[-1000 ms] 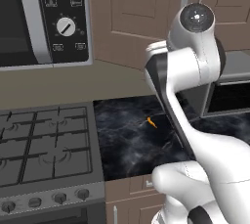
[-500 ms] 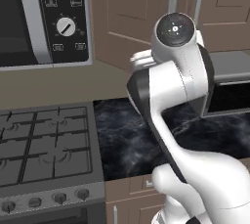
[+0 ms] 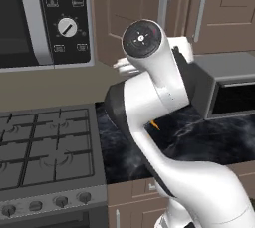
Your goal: Retrieve the tupperware from the cabinet, then place the raw meat into the tupperware to avoid contamination.
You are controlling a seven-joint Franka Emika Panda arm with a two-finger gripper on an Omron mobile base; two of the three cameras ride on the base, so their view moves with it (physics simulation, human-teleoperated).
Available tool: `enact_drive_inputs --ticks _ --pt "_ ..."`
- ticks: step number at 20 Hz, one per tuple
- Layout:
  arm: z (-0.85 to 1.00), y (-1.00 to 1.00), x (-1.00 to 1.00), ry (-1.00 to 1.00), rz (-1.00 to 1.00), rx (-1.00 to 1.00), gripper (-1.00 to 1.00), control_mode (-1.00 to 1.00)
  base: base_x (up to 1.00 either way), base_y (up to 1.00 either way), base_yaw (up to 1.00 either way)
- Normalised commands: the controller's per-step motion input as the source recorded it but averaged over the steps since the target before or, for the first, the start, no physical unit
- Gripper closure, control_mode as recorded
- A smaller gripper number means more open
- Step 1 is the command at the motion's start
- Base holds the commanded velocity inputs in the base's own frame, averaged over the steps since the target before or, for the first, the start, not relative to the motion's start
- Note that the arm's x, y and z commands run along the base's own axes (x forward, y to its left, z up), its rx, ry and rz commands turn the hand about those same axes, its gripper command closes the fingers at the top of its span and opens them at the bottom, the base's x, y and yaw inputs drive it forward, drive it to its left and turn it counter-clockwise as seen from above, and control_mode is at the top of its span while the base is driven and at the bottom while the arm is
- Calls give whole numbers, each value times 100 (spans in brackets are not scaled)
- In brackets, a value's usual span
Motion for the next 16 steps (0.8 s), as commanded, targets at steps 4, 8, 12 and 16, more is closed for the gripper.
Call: enact_drive_inputs --ticks 4,8,12,16 --pt "-4 33 -1 0 -12 0 100 -100 0 0 0" --pt "-3 27 -1 0 -11 0 100 -100 0 0 0" --pt "-2 19 -1 0 -10 0 -100 -100 0 0 0" --pt "0 5 -9 -2 -8 0 -100 -100 0 0 0"
